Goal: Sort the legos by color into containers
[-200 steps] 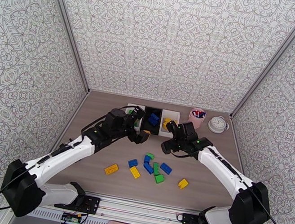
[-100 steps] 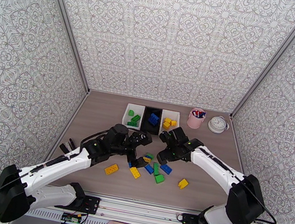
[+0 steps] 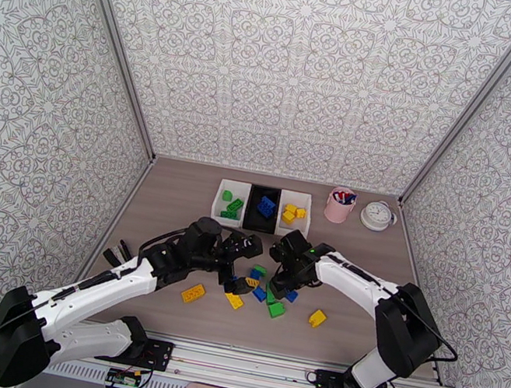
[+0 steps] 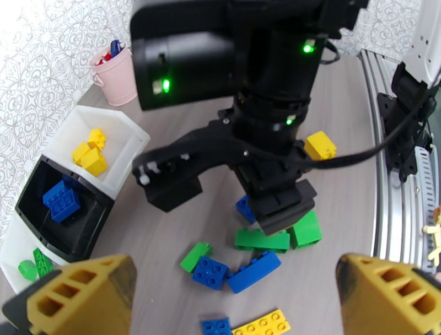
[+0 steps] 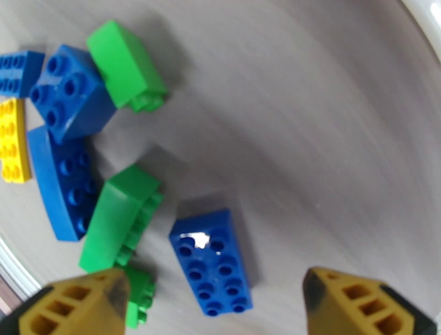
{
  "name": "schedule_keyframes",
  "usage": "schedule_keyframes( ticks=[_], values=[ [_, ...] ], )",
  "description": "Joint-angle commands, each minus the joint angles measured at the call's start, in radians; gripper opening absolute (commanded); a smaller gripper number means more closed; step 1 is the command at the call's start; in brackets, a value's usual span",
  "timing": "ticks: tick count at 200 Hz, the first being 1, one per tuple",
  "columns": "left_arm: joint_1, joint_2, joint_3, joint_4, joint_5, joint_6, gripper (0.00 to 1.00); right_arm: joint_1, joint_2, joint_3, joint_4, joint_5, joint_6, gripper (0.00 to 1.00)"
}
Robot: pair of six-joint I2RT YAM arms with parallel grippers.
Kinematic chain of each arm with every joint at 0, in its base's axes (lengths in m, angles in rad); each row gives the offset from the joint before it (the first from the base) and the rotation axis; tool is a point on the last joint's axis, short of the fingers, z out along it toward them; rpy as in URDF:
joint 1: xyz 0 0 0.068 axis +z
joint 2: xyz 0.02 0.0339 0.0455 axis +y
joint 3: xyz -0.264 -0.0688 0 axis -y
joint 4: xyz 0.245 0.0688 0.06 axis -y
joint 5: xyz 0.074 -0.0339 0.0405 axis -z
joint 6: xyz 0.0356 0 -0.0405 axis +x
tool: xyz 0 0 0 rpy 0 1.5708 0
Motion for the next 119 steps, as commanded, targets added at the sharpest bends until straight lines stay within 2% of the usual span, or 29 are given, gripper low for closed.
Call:
schedule_keyframes(
  ticks=[1,16,27,58,72,94,109,119],
  values=[
    [-0.002,0.007,-0.015,-0.005,0.016,0.022,1.00,0.011,0.023,-0.016,-0.015,0.024,-0.017,0.81],
    [-0.002,0.007,-0.021,0.000,0.010,0.023,1.00,0.011,0.035,-0.020,-0.006,0.026,-0.020,0.76],
    [0.000,0.011,-0.022,0.004,0.011,0.023,1.00,0.011,0.046,-0.021,-0.001,0.024,-0.020,0.66],
    [0.000,0.024,-0.016,0.000,0.021,0.024,1.00,0.011,0.069,-0.024,0.013,0.028,-0.021,0.62],
    [0.001,0.026,-0.014,-0.008,0.021,0.028,1.00,0.011,0.071,-0.027,0.017,0.031,-0.023,0.54],
    [0.007,0.026,-0.012,-0.010,0.018,0.031,1.00,0.011,0.068,-0.031,0.020,0.033,-0.024,0.52],
    [0.012,0.023,-0.015,-0.005,0.018,0.028,1.00,0.011,0.063,-0.034,0.020,0.041,-0.023,0.39],
    [0.012,0.023,-0.016,-0.003,0.019,0.028,1.00,0.011,0.057,-0.036,0.023,0.045,-0.025,0.37]
  ],
)
